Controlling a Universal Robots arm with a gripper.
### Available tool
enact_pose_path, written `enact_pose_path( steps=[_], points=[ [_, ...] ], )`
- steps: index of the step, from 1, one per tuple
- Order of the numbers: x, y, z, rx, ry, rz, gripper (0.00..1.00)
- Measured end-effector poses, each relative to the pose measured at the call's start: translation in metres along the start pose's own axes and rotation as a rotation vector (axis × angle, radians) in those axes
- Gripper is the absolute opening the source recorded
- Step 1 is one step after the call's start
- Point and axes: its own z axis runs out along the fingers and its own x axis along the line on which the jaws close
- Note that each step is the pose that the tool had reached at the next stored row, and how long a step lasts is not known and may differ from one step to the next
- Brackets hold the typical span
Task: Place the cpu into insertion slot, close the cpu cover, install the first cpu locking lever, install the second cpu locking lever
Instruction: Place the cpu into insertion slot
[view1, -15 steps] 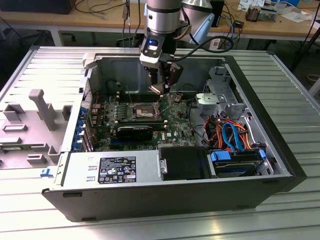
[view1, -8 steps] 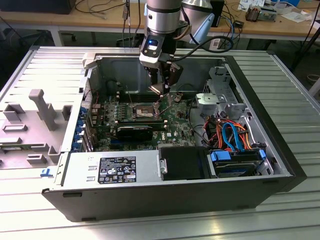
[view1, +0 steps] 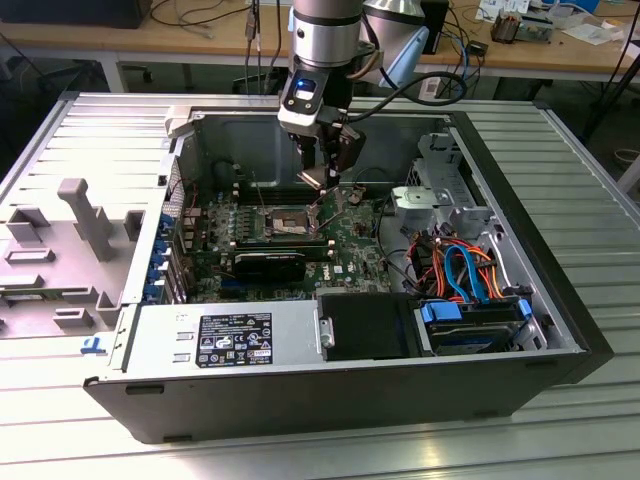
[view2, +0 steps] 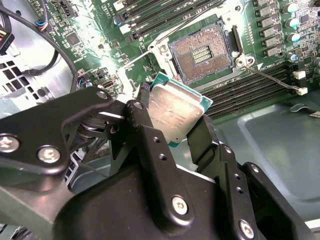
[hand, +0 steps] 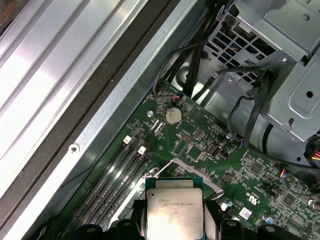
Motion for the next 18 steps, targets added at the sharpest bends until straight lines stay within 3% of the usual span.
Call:
enact_pose_path(
  steps=[18],
  points=[
    [0.0,0.0,0.0,0.0053,-0.0056,0.017,0.54]
  ],
)
